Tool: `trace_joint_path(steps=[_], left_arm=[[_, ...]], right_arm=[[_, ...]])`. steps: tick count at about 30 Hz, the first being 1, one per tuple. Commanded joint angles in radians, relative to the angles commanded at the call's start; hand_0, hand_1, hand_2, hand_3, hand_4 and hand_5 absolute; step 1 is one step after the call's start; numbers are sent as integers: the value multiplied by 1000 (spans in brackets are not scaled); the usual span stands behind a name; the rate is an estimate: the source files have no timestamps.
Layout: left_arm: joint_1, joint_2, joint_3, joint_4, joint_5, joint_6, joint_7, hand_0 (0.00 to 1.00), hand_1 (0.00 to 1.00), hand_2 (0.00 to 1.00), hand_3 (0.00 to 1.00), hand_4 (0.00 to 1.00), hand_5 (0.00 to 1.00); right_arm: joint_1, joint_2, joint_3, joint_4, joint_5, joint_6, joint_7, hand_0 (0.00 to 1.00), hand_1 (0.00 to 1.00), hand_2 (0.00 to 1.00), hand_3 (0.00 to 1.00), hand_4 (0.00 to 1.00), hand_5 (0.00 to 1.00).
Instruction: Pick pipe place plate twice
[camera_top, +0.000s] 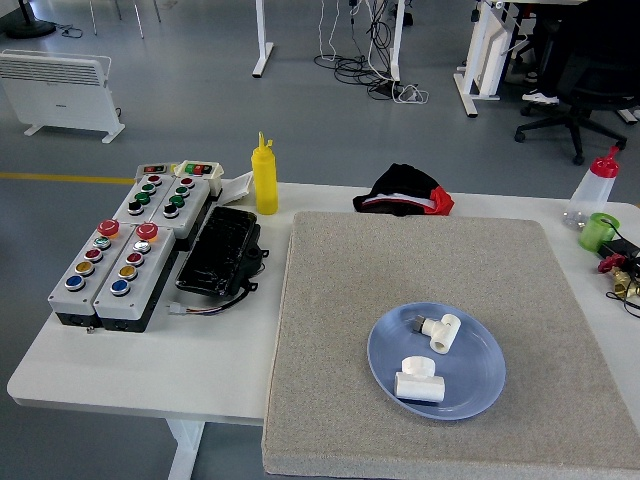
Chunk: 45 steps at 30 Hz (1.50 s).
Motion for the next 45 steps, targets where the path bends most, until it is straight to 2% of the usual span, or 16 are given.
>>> trace_joint_path(steps=[17,25,27,28,33,35,39,41,45], left_arm=[[3,0,-2,0,10,-2,5,582,567,574,556,442,998],[3,0,-4,0,16,-3,6,582,567,574,555,442,998],[3,0,-3,1,14,-3,4,582,567,574,555,442,998],[3,0,-3,1,14,-3,4,582,567,574,555,442,998],[6,0,-7,1,18,-1,4,582,567,574,555,442,998],[11,0,-13,1,26,1,6,582,567,574,555,442,998],[20,0,-33,-1,52,6,16,582,569,577,556,442,998],[25,0,-45,-2,70,6,24,582,569,577,556,442,998],[36,0,-74,-6,111,7,38,582,569,577,556,442,998]], right_arm=[[-83,6,58,-25,-55,-4,5,858,799,849,820,570,578],[-95,5,65,-57,-51,19,3,853,797,849,829,570,580],[-101,4,63,-56,-47,24,21,853,797,849,829,570,580],[-104,2,59,-55,-43,24,32,876,814,898,880,571,583],[-131,-11,16,-41,-20,23,122,876,814,898,880,571,583],[-150,-12,-8,-26,-10,21,149,912,846,935,911,571,586],[-183,-8,-48,17,-2,-28,216,927,854,946,928,569,588],[-194,-6,-64,39,-10,-83,252,927,854,946,928,569,588],[-220,3,-61,66,-44,-149,285,927,854,946,928,569,588]])
